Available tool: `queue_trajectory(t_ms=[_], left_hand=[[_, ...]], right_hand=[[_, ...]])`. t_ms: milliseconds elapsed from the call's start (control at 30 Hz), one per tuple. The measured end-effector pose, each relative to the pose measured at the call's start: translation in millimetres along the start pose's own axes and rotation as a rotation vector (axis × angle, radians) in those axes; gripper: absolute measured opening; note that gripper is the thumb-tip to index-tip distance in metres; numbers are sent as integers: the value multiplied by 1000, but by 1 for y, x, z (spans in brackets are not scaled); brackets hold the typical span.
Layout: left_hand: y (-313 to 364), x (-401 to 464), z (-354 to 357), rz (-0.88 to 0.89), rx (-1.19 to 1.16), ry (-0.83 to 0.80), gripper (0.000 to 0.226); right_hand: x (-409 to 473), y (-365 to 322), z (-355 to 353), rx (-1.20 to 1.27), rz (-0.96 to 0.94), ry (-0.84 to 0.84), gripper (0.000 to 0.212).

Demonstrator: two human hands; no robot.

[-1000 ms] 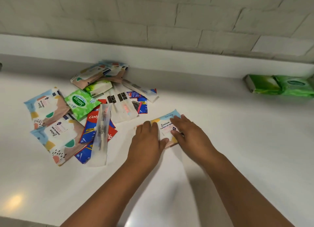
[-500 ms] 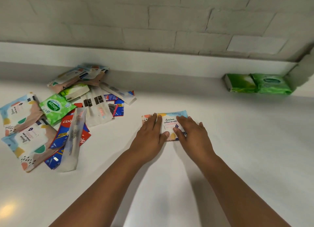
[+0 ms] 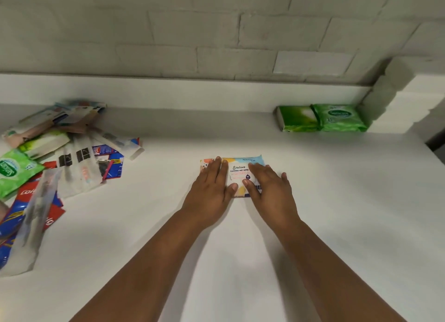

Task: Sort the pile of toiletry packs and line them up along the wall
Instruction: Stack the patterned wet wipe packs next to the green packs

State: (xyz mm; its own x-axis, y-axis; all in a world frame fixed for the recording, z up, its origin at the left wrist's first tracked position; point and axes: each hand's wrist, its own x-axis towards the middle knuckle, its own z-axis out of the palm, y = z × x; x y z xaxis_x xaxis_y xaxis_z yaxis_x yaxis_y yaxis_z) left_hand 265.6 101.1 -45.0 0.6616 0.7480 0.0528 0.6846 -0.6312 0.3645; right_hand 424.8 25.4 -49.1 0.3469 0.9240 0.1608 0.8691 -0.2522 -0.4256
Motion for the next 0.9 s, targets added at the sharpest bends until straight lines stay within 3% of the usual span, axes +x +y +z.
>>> queue_trajectory(t_ms=[267,700,900], left_hand=[[20,43,19,23,42,83,79],[26,110,29,17,118,225,69],[23,142,26,100,143,314,46]], right_hand=[[29,44,-8,-1,-32,30,61],[123,124,-36,-96,-121,423,41],[153,133,-33,-125,-117,357,43]])
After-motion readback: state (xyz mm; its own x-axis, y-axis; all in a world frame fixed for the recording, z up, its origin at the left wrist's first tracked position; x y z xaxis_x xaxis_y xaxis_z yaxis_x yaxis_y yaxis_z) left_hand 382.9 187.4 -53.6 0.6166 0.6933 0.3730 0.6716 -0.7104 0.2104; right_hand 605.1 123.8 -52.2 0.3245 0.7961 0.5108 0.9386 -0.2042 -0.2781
